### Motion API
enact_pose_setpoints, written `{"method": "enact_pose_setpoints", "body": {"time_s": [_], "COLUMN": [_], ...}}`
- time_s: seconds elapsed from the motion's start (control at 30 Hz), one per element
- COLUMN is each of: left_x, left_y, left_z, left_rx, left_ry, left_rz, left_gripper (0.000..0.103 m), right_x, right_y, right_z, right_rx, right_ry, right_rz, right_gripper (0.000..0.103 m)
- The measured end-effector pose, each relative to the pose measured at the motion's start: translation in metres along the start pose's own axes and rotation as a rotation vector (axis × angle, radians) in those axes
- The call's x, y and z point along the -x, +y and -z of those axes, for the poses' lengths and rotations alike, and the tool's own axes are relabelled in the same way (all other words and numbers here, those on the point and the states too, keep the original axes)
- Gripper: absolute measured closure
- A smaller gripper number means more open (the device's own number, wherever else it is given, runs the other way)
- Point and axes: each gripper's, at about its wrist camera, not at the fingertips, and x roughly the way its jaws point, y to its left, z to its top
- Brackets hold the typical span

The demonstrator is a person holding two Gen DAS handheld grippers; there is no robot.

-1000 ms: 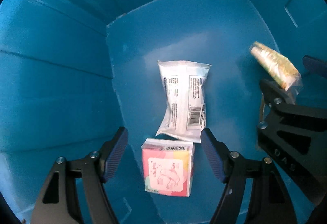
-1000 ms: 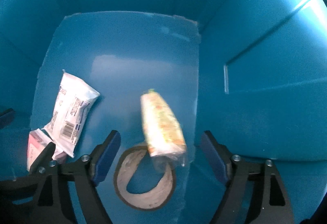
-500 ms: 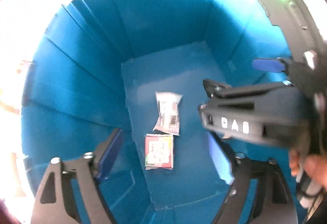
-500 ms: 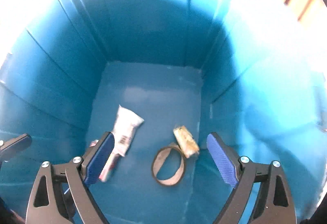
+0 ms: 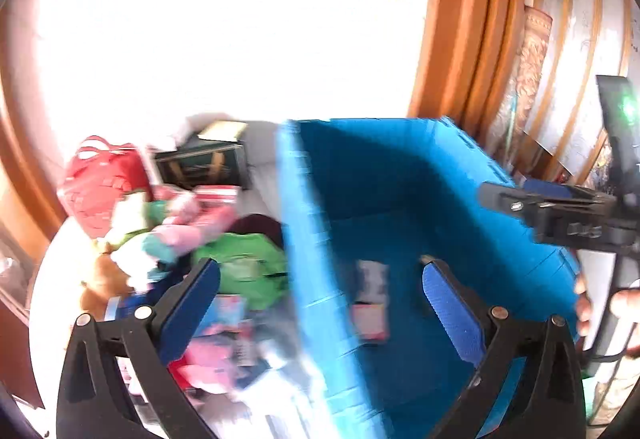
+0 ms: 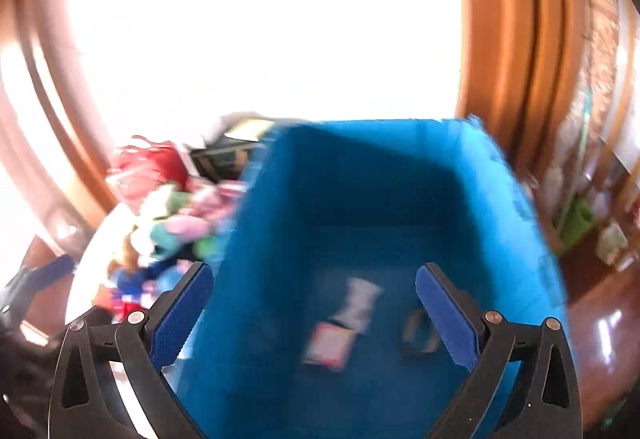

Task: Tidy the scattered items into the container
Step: 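Withdraw both tools from the crate back toward the pile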

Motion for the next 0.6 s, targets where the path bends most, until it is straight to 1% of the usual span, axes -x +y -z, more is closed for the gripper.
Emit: {"method": "enact_pose_setpoints", "body": {"time_s": [0.1, 0.2, 0.3, 0.4, 0.5, 0.6], "left_x": [0.018, 0.033, 0.041, 0.049, 0.052, 0.047], "left_y": [0.064, 0.137, 0.195, 0.240, 0.273, 0.298], "left_z": [0.025, 0.057, 0.086, 0.116, 0.148, 0.177], "left_rx": [0.026, 0.072, 0.090, 0.081, 0.081, 0.107], "left_ry": [-0.010, -0.014, -0.008, -0.011, -0.004, 0.016], "left_rz": [-0.056, -0.108, -0.172, -0.246, -0.298, -0.341], "left_gripper": [0.000, 0.000, 0.000, 0.000, 0.000, 0.000], "right_x": [0.006, 0.000, -0.011, -0.023, -0.040, -0.062], "right_y": [0.062, 0.121, 0.170, 0.209, 0.236, 0.256], "right_z": [0.017, 0.037, 0.059, 0.081, 0.104, 0.129], "right_rx": [0.021, 0.052, 0.064, 0.072, 0.080, 0.084], "right_ry": [-0.026, -0.041, -0.051, -0.043, -0.035, -0.005], "right_rz": [-0.014, -0.052, -0.090, -0.128, -0.157, -0.187], "right_gripper": [0.000, 0.000, 0.000, 0.000, 0.000, 0.000]}}
